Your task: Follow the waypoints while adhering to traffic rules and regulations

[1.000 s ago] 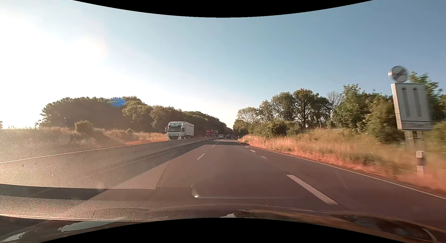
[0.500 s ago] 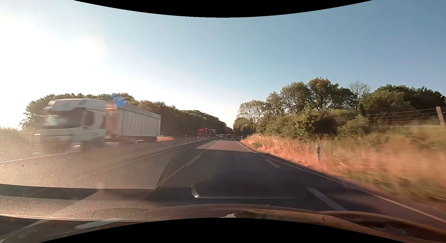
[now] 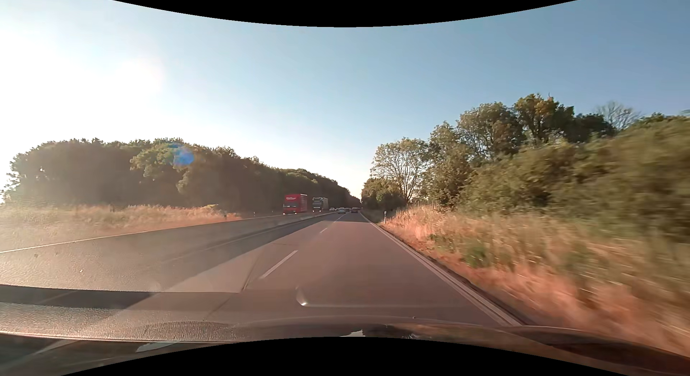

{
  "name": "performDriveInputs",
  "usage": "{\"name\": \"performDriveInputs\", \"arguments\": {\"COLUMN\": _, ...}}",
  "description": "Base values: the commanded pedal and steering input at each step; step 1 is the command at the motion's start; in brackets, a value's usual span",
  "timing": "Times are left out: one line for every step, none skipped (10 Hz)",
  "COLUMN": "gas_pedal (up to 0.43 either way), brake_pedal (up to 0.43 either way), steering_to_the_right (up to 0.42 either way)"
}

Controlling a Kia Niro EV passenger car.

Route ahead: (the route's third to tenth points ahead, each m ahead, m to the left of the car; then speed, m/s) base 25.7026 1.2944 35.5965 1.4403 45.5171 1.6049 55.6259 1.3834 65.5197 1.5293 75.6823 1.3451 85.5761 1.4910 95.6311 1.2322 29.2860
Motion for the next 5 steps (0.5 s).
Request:
{"name": "performDriveInputs", "arguments": {"gas_pedal": 0.0, "brake_pedal": 0.0, "steering_to_the_right": 0.0}}
{"name": "performDriveInputs", "arguments": {"gas_pedal": 0.087, "brake_pedal": 0.0, "steering_to_the_right": -0.001}}
{"name": "performDriveInputs", "arguments": {"gas_pedal": 0.209, "brake_pedal": 0.0, "steering_to_the_right": -0.001}}
{"name": "performDriveInputs", "arguments": {"gas_pedal": 0.268, "brake_pedal": 0.0, "steering_to_the_right": -0.001}}
{"name": "performDriveInputs", "arguments": {"gas_pedal": 0.311, "brake_pedal": 0.0, "steering_to_the_right": -0.001}}
